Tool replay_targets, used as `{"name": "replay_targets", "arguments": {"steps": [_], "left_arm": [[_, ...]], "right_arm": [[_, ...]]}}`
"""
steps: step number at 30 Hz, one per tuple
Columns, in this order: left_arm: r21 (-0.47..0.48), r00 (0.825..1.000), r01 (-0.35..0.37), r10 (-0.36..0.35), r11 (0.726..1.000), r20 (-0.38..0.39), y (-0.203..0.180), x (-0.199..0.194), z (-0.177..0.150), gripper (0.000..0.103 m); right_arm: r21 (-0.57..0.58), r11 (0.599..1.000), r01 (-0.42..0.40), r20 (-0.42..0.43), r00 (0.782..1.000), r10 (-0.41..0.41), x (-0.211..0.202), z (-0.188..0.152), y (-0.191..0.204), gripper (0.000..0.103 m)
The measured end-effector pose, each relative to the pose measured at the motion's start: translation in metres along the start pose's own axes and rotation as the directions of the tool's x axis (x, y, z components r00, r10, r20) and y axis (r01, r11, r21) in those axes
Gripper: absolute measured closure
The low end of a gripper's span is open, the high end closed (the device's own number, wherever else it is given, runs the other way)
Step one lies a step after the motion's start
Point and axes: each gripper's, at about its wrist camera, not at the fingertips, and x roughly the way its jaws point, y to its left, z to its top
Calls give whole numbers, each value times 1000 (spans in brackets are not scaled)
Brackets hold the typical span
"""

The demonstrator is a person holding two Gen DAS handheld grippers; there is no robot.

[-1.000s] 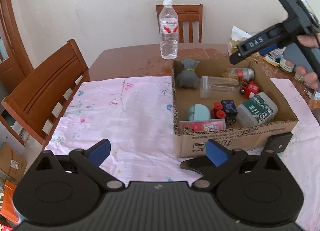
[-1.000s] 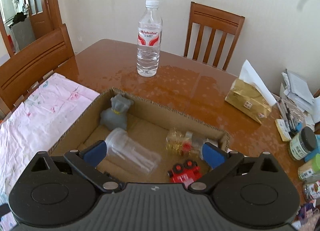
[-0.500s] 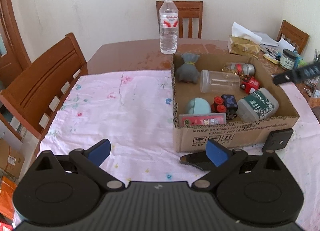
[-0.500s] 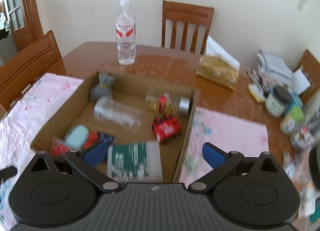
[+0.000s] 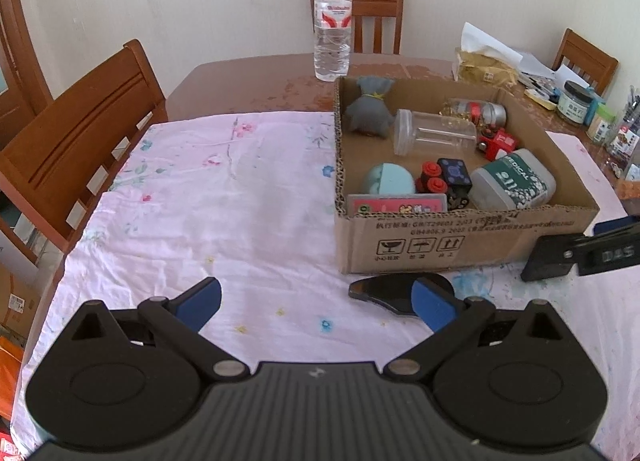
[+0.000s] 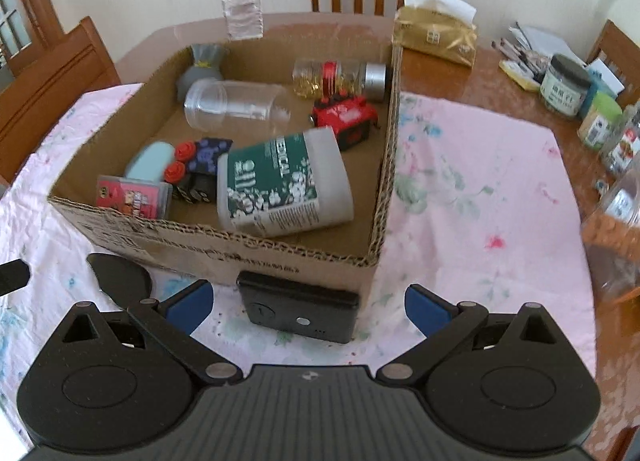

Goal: Organize rigid objects
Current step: 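Withdraw both tools toward the black eyeglass case and the black digital timer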

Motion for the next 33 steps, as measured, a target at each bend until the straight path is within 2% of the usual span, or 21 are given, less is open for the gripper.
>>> {"name": "replay_targets", "arguments": {"steps": [6, 19, 29, 33], "left_arm": [[18, 1000, 11, -11, 1000, -6, -4, -2, -3, 2], [43, 999, 51, -50, 998, -19, -13, 3, -4, 2], [69, 996, 84, -82, 994, -39, -23, 13, -5, 2], [78, 993, 104, -99, 992, -61, -28, 21, -8, 2]], "right_arm": [[49, 998, 44, -6, 999, -43, 16, -1, 3, 0], [180, 980, 81, -17, 997, -79, 6, -18, -31, 0], [207, 969, 138, -80, 989, -123, 10, -46, -50, 0], [124, 980, 154, -77, 986, -145, 10, -52, -44, 0]]}}
